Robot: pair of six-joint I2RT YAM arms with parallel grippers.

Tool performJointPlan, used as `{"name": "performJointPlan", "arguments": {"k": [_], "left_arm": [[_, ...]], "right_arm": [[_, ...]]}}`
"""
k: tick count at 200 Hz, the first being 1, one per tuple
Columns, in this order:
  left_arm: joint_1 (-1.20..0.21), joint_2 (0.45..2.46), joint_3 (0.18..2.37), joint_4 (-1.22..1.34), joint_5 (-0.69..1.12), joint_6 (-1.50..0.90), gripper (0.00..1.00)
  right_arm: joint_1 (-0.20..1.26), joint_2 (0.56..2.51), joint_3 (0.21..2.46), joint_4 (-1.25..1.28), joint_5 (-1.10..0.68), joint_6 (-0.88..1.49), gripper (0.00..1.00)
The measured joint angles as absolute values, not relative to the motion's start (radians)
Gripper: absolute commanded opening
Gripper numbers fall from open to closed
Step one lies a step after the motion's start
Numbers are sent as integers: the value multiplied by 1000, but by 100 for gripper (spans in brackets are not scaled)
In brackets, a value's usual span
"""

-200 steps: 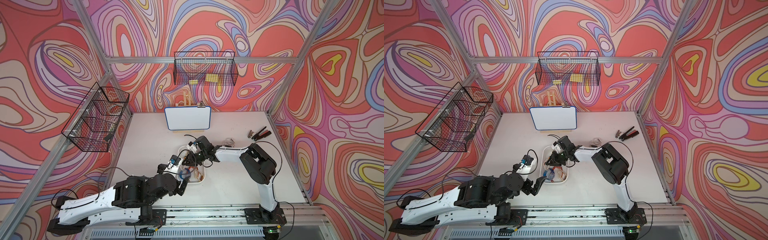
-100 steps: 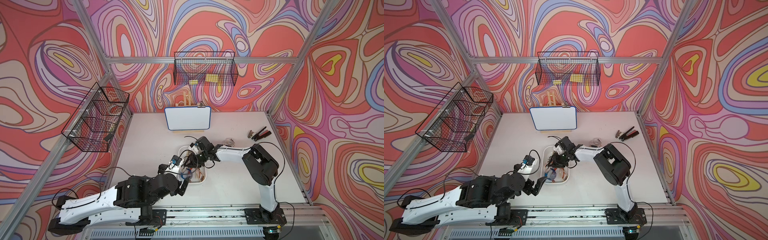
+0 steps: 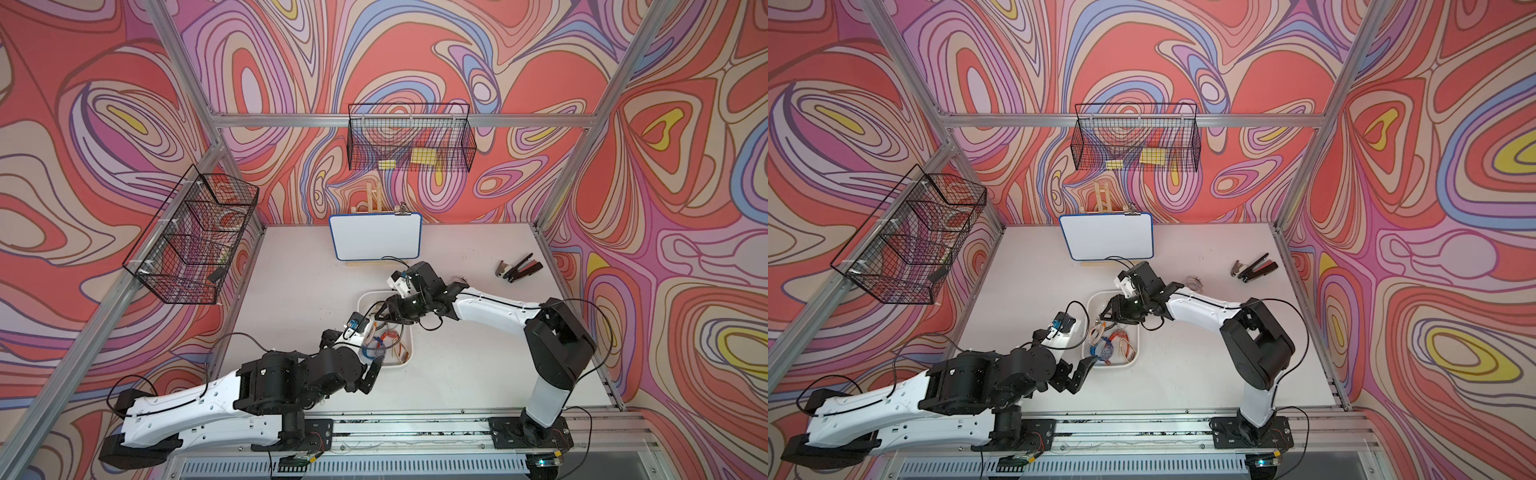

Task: Put the watch into the storage box
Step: Place the watch in the storage box, then pick up the watch at the center of the board.

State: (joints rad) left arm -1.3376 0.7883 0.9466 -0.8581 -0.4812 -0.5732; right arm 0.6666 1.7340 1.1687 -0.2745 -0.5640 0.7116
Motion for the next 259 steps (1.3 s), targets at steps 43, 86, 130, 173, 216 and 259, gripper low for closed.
{"name": "performJointPlan", "arguments": {"k": [43,86,130,173,216,259], "left_arm": [[-1338,844,913,-788,-403,-573,100],[-1338,880,889,-720,-373,-565,100],[-1337,910,889,-691,-377,-565,100],[-1293,1018,925,-692,-364,-570,100],[-1208,1105,955,-632,-342,-533,100],[-1164,1195,1004,-553,-331,-463,100]], "right_arm": [[484,1560,1157,-483,-336,677,60],[282,1462,1091,-614,-223,609,60],[149,1510,1087,-661,-213,548,59],[97,1636,1155,-660,-226,510,58],[90,1742,1246,-661,-235,487,56],[90,1837,1316,-663,-249,462,47]]}}
